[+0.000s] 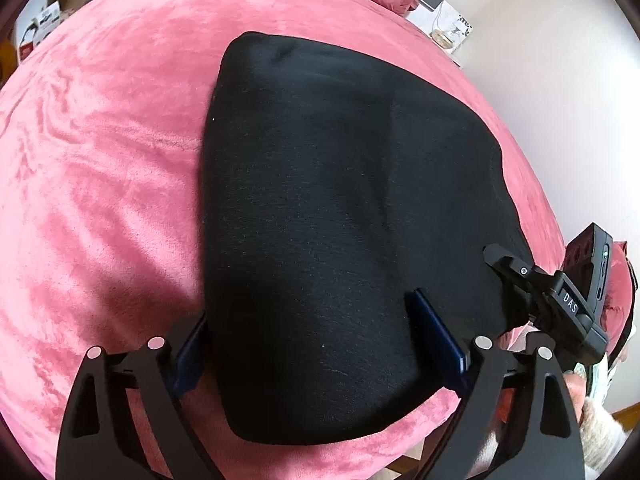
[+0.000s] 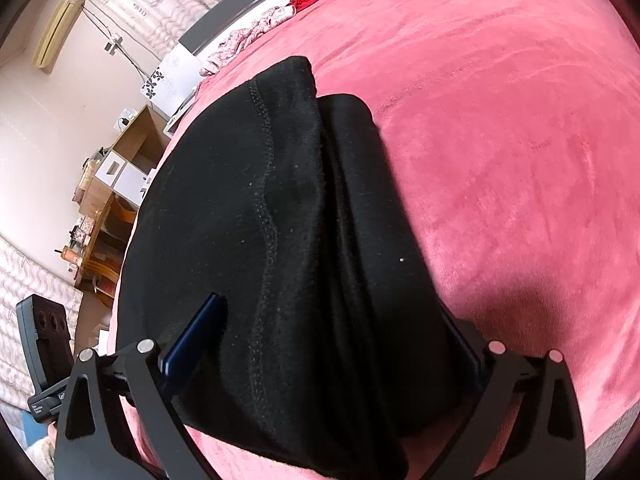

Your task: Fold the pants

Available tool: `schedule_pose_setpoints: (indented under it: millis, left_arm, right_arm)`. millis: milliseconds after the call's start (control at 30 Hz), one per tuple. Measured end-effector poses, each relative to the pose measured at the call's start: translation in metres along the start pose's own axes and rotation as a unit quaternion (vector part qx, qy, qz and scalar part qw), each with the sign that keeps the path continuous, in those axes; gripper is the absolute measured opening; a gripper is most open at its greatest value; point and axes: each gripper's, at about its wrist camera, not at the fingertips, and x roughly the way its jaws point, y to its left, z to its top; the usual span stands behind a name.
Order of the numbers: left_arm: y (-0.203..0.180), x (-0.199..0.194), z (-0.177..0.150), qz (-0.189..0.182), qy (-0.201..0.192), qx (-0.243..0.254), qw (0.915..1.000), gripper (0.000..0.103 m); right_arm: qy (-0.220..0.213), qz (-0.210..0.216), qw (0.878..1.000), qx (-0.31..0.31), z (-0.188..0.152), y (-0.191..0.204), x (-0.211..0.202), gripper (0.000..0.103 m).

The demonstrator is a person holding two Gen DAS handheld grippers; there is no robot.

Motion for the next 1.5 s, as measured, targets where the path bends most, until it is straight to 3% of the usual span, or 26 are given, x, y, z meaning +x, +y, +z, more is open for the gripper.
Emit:
schedule_pose_setpoints:
  millis: [433,767,1000,1133,1333,1500]
  left_arm:
    - [-0.009,-0.006,0.0,0.012,-0.006,0.023,0.9996,0.076]
    - [-0.02,-0.018,-0.002,0.027,-0.029,0.052,0.9979,0.06]
    - [-0.035,-0.029,0.001,0.044,-0.055,0.087,0.9937,0.054]
    - [-0.043,-0.039,0.005,0.07,-0.083,0.119,0.987,0.053]
    - [-0.039,-0.051,0.025,0.086,-0.112,0.135,0.9808,0.053]
    - [-0.027,-0.055,0.059,0.101,-0.136,0.14,0.9755,0.053]
  right_arm:
    - [-0.005,0.009,1.0,-0.002,-0.003,-0.001,-0.003,0.089]
    - [-0.029,0.031,0.999,-0.014,-0.007,0.003,-0.017,0.071]
    - [-0.049,0.034,0.997,-0.057,-0.005,0.022,-0.03,0.061]
    - [-0.057,0.05,0.994,-0.072,-0.001,0.038,-0.034,0.058]
    - [-0.062,0.066,0.991,-0.095,0.02,0.058,-0.022,0.058]
    - [-0.078,0.07,0.987,-0.122,0.063,0.085,0.0,0.057]
